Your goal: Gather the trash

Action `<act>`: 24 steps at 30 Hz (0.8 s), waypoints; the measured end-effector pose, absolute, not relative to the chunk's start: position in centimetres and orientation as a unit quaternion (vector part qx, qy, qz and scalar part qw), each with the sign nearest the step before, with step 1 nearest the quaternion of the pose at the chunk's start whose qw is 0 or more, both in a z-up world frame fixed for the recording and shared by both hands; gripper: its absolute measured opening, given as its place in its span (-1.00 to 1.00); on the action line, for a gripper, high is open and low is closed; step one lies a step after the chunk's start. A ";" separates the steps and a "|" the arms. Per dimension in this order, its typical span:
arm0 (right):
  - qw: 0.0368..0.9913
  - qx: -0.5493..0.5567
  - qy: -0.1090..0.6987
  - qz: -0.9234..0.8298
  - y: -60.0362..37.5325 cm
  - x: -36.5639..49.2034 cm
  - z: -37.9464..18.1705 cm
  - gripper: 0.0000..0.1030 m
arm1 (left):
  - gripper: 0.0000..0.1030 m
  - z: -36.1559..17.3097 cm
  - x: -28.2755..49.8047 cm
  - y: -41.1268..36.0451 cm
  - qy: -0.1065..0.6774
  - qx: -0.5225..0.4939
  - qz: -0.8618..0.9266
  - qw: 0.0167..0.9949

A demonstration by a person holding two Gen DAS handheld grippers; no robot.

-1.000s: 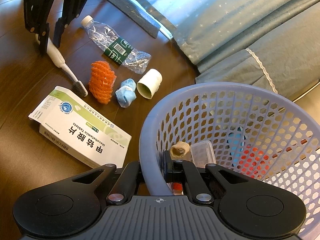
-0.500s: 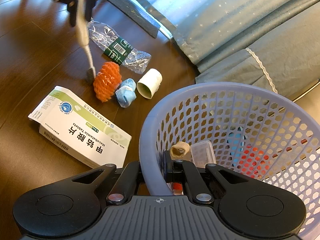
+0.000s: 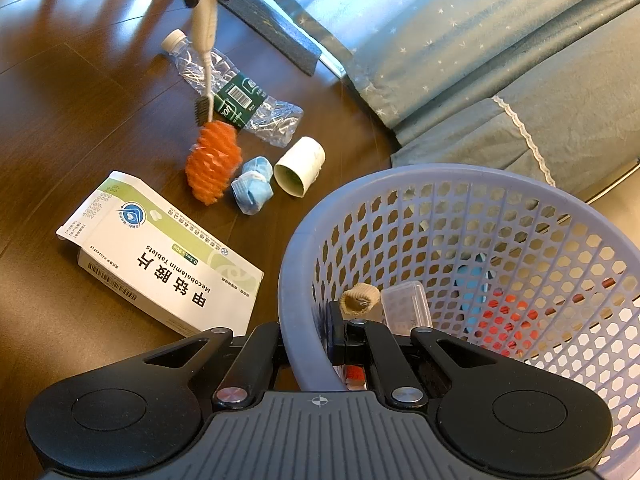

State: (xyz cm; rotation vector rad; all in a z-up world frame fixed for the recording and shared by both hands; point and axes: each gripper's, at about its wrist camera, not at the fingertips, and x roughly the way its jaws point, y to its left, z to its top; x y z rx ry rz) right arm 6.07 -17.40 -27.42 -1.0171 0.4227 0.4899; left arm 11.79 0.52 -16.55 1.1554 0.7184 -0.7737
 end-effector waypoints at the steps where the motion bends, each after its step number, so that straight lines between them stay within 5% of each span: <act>1: 0.824 -0.478 0.199 0.230 -17.4 6.1 -27.4 -0.98 | -0.68 -16.1 11.6 0.4 0.317 0.524 -0.351 0.708; 2: 0.824 -0.478 0.199 0.230 -17.4 6.1 -27.4 -0.98 | -0.68 -15.7 11.5 0.3 0.310 0.528 -0.353 0.707; 3: 0.824 -0.478 0.199 0.230 -17.4 6.1 -27.4 -0.98 | -0.99 -15.3 11.4 0.1 0.305 0.533 -0.355 0.705; 13: 0.827 -0.474 0.200 0.228 -17.4 6.2 -27.5 -0.98 | -1.00 -12.8 11.7 -1.1 0.281 0.536 -0.369 0.705; 20: 0.826 -0.475 0.200 0.228 -17.4 6.2 -27.6 -0.98 | -0.50 -17.5 12.8 1.9 0.353 0.497 -0.353 0.710; 24: 0.825 -0.477 0.200 0.228 -17.4 6.2 -27.5 -0.98 | -0.49 -20.8 13.7 4.6 0.417 0.451 -0.335 0.715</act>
